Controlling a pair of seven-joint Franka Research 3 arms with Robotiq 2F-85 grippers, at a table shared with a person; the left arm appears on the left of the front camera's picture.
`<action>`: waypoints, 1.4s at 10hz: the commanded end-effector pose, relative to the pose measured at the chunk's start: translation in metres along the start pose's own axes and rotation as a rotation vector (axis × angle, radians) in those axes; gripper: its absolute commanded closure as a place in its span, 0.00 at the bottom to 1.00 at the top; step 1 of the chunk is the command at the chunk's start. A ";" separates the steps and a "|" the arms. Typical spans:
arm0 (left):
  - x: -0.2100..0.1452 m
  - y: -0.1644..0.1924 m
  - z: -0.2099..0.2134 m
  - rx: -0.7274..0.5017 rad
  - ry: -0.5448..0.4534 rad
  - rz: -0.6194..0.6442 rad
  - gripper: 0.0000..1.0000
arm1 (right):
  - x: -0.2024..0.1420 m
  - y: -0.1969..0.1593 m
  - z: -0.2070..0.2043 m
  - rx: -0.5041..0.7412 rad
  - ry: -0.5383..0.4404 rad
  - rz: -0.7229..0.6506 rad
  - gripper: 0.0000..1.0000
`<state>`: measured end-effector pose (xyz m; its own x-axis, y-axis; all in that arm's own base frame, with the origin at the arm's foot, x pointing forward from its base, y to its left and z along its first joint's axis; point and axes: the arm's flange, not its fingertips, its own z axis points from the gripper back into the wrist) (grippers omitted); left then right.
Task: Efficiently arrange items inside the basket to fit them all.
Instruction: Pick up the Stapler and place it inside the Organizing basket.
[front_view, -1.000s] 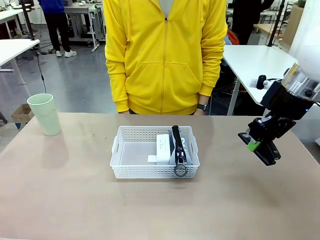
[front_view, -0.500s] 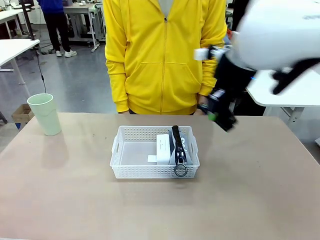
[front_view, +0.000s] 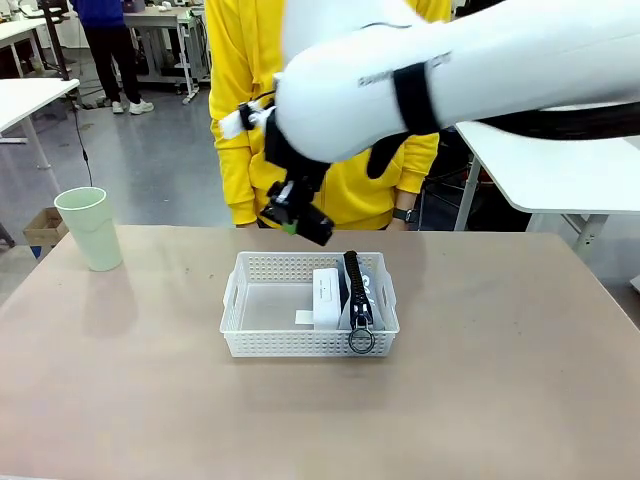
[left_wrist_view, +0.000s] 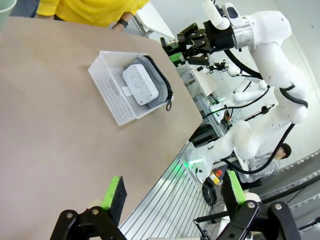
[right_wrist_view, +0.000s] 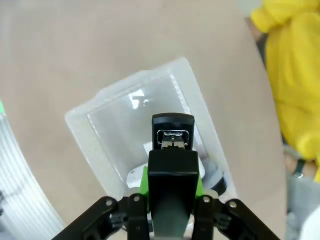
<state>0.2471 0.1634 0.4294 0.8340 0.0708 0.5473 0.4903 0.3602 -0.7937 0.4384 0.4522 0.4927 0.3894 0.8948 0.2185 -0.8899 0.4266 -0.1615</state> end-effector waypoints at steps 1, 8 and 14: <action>0.002 -0.004 -0.001 -0.015 -0.019 0.000 0.00 | 0.022 0.010 -0.019 0.024 0.046 0.130 0.63; 0.002 -0.004 -0.001 -0.015 -0.019 0.000 0.00 | 0.018 0.022 -0.047 0.064 0.083 0.079 0.63; 0.002 -0.004 -0.001 -0.015 -0.019 0.000 0.00 | -0.002 0.022 -0.136 0.115 0.112 -0.068 0.63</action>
<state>0.2470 0.1634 0.4296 0.8336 0.0716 0.5477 0.4905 0.3602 -0.7935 0.4588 0.4813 0.3563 0.4327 0.8959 0.1008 -0.8984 0.4378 -0.0353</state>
